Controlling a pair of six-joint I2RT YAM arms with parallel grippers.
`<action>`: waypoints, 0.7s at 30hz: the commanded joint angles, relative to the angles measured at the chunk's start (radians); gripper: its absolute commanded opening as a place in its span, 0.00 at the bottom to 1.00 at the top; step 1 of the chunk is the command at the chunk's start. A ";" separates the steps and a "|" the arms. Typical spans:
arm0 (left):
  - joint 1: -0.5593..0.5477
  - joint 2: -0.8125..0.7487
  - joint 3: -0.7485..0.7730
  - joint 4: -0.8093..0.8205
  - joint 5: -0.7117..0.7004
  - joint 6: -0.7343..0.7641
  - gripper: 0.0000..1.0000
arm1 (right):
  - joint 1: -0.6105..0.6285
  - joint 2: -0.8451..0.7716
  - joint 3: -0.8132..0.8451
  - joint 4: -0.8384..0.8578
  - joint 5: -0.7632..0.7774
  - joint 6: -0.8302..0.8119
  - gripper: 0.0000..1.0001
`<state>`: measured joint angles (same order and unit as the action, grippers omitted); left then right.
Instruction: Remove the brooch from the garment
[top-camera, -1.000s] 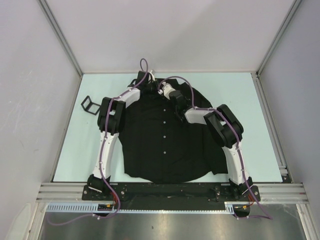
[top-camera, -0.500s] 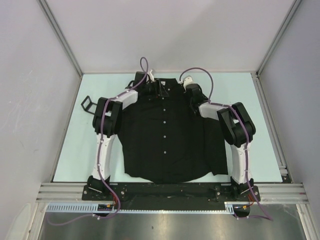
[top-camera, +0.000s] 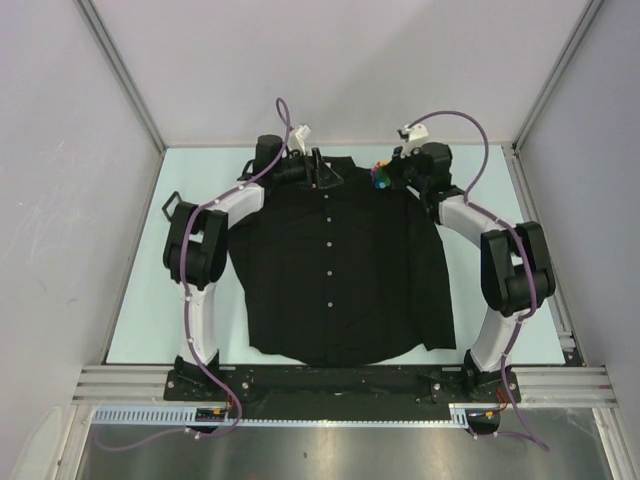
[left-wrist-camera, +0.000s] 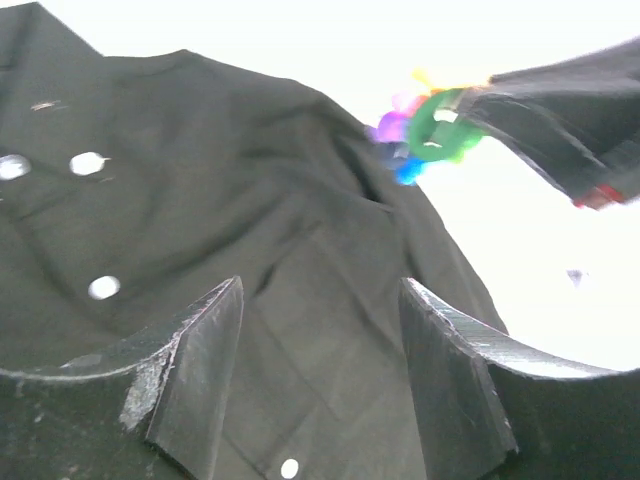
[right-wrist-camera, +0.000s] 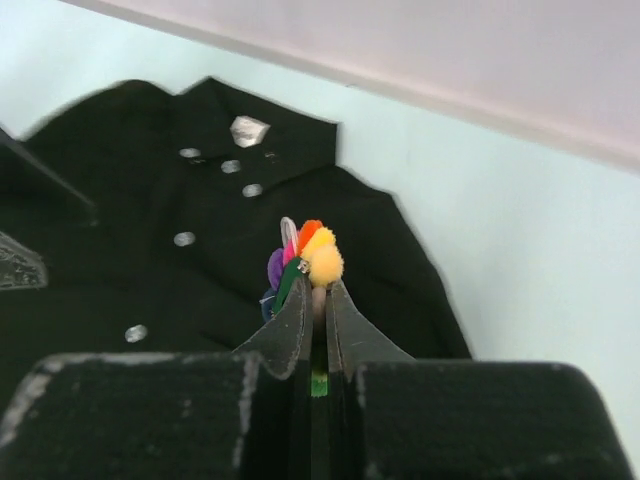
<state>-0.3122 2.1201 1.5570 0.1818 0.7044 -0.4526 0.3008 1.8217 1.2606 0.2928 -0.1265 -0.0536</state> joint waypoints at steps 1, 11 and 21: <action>-0.004 -0.025 -0.018 0.140 0.171 -0.011 0.68 | -0.081 0.050 -0.030 0.123 -0.441 0.234 0.00; -0.010 0.083 0.028 0.249 0.244 -0.182 0.64 | -0.120 0.102 -0.115 0.428 -0.657 0.408 0.00; -0.037 0.121 0.055 0.283 0.319 -0.210 0.68 | -0.129 0.128 -0.145 0.569 -0.694 0.479 0.00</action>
<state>-0.3252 2.2463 1.5684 0.3676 0.9394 -0.6342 0.1761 1.9453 1.1172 0.7597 -0.7849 0.4007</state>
